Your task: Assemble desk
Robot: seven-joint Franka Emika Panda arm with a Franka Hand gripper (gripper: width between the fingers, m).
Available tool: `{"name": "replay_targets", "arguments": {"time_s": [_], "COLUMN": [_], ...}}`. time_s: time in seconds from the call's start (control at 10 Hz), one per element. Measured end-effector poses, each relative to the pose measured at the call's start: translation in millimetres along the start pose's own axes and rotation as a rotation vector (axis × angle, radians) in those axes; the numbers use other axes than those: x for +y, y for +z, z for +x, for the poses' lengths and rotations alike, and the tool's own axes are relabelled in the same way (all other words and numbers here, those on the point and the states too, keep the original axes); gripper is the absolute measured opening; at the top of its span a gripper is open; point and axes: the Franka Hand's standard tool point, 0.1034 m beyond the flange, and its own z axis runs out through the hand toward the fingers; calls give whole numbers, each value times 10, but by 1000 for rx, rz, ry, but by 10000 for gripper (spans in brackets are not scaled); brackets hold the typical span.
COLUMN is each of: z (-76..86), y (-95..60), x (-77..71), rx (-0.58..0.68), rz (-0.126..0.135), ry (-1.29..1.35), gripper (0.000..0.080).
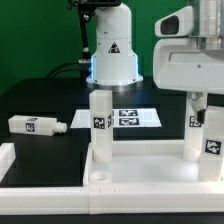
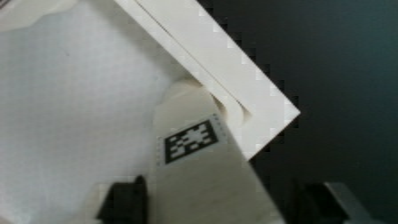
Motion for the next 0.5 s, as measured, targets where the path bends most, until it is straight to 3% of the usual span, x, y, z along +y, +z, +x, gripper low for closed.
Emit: {"name": "replay_targets", "arguments": {"time_s": [0.1,0.4,0.5], "z": [-15,42,44], "y": [9,3,13], "x": [27,27,13], "rx": [-9,-19,-31], "rz": [-10,-28,-18], "ry": [93,473,684], "gripper": [287,287,287]}}
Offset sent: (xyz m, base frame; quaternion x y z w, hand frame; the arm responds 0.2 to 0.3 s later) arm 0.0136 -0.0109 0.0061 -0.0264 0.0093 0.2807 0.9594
